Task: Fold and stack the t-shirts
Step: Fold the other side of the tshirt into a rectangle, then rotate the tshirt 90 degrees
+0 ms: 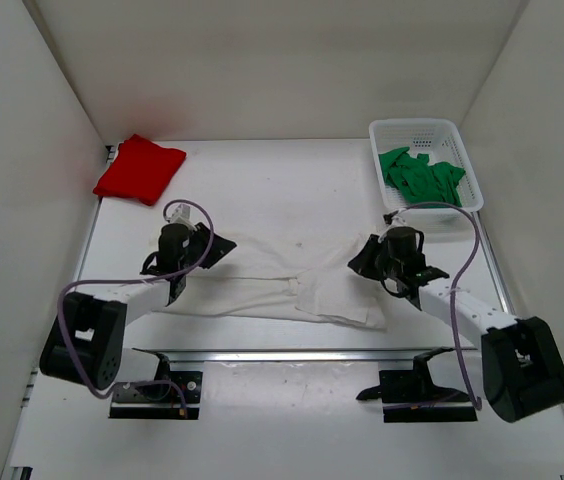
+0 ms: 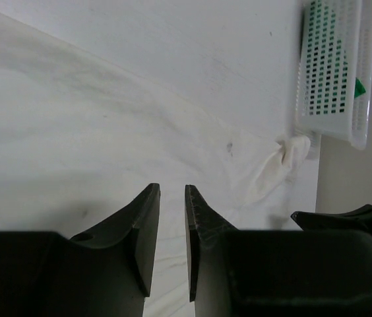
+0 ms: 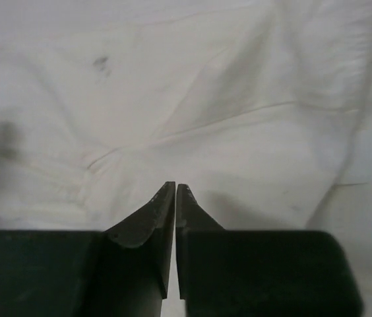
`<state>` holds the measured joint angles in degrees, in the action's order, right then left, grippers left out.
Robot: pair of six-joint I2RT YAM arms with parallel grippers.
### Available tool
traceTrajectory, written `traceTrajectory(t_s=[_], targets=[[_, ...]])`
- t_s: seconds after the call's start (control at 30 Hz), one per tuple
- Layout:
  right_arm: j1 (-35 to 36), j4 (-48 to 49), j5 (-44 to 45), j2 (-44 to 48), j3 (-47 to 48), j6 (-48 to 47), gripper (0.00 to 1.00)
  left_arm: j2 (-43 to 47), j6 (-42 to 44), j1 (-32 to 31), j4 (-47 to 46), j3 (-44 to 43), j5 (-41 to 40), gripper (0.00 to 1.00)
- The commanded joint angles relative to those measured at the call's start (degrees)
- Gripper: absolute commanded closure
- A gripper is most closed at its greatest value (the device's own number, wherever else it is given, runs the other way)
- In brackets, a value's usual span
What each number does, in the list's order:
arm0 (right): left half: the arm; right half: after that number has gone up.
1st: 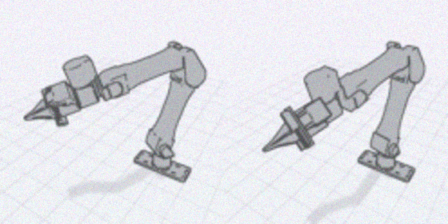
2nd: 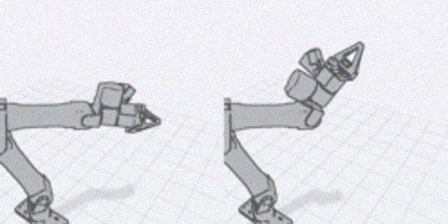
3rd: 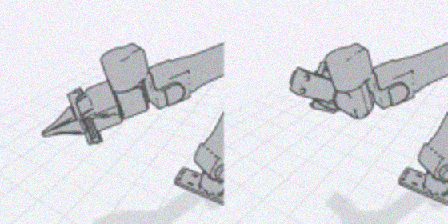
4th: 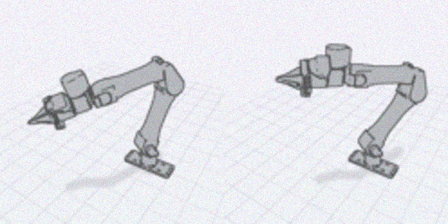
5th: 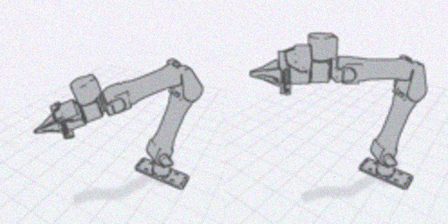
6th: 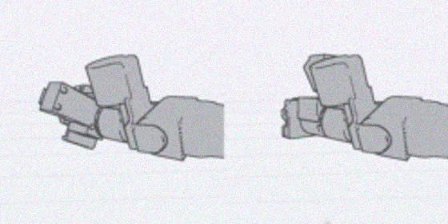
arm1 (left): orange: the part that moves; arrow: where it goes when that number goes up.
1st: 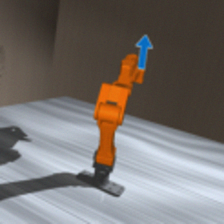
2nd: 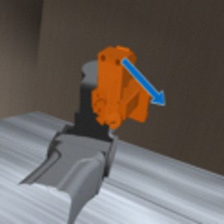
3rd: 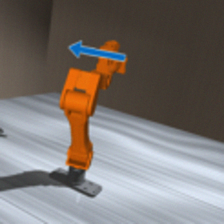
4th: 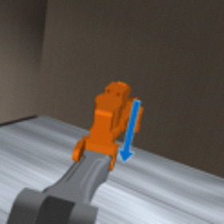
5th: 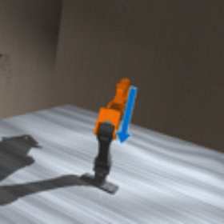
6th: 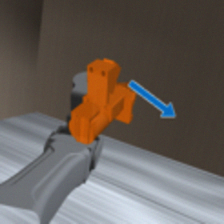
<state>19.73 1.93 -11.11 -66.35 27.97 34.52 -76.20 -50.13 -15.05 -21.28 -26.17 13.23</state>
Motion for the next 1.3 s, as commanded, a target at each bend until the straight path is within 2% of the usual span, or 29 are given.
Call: traceTrajectory(t_s=[0.0,0.1,0.17,0.23,0.3,0.43,0.5,0.63,0.7,0.83,0.87,0.93,0.97,1.03,1.1,1.17,1.27], targets=[[-4.6,8.1,3.9,-6.7,3.2,-3.8,0.92,-3.7,-2.9,4.9,-4.1,-2.0,3.2,0.67],[-7.9,9.4,7.8,-13.5,6.6,-6.7,0.85,-7.5,-6.7,10.3,-6.4,-2.5,6.0,0.67],[-9.5,10.3,8.1,-16.2,7.0,-6.8,0.85,-9.5,-7.6,13.0,-7.3,-2.8,6.0,0.67],[-10.6,8.0,9.3,-17.1,6.5,-7.0,0.9,-11.6,-8.4,17.6,-7.5,-2.7,7.6,0.68],[-10.8,6.2,10.8,-16.5,5.4,-6.9,0.93,-15.4,-13.4,21.5,-11.3,-0.7,10.8,0.69],[-13.8,6.3,8.0,-14.2,0.5,-5.2,0.96,-19.2,-17.1,27.7,-17.3,3.1,14.4,0.7],[-13.8,6.3,8.6,-13.8,-1.0,-5.4,0.95,-18.9,-16.4,28.9,-16.5,3.5,14.7,0.72],[-14.3,6.2,8.0,-12.3,-0.1,-5.3,0.95,-14.6,-14.0,31.2,-12.9,3.0,11.0,0.68],[-11.6,4.5,9.7,-9.5,0.9,-6.0,0.94,-12.9,-12.0,32.2,-8.7,1.0,10.2,0.69],[-5.6,1.2,16.5,-4.5,4.5,-7.4,0.81,-6.7,-9.4,34.0,-4.8,-2.2,6.8,0.67],[-2.8,-0.2,17.5,-4.1,6.2,-8.3,0.75,-4.1,-8.9,32.9,-3.6,-2.9,6.3,0.67],[2.1,-1.5,17.9,-6.8,8.4,-8.9,0.72,-1.1,-5.9,28.7,-1.8,-4.2,4.7,0.66],[2.6,-1.8,16.1,-8.1,9.0,-8.5,0.73,0.5,-3.5,27.0,-0.7,-4.7,3.8,0.65],[4.6,-1.6,14.0,-13.0,11.7,-8.9,0.78,2.5,-0.4,19.2,2.4,-6.4,3.2,0.64],[6.0,-1.9,13.2,-20.0,16.2,-9.4,0.85,4.1,1.7,13.3,3.7,-6.5,3.5,0.65],[5.9,-3.3,10.3,-25.0,19.1,-9.0,0.88,5.2,4.2,7.6,5.3,-6.6,3.6,0.64],[5.4,-3.0,5.5,-32.2,23.4,-8.3,0.91,8.0,5.7,4.4,6.3,-4.7,3.6,0.65]])
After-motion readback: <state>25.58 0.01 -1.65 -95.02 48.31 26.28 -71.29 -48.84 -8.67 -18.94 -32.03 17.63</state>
